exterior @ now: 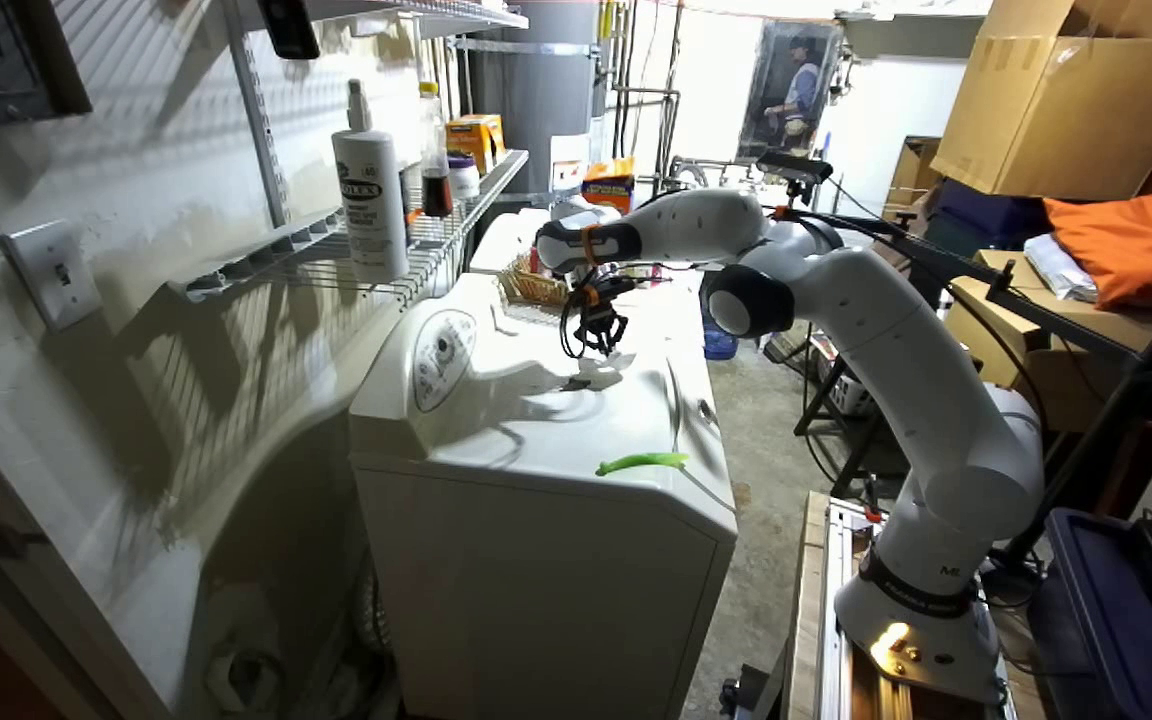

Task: Use the tissue to push the brown objects together

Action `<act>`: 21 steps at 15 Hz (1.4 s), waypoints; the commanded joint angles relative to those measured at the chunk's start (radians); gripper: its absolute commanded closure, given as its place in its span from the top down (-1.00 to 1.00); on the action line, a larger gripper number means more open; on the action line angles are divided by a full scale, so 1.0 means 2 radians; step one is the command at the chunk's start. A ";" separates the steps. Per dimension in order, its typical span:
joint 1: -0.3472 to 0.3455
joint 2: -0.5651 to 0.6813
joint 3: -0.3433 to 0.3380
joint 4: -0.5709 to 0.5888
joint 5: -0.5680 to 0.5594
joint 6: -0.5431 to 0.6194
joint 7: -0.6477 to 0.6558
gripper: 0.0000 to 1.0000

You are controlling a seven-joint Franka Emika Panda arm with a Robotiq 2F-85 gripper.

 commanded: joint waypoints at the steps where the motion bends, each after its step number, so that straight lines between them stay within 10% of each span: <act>1: 0.010 -0.005 -0.010 -0.049 -0.005 0.035 0.022 -0.98; 21: -0.002 -0.008 0.042 -0.075 0.078 0.021 0.032 -0.98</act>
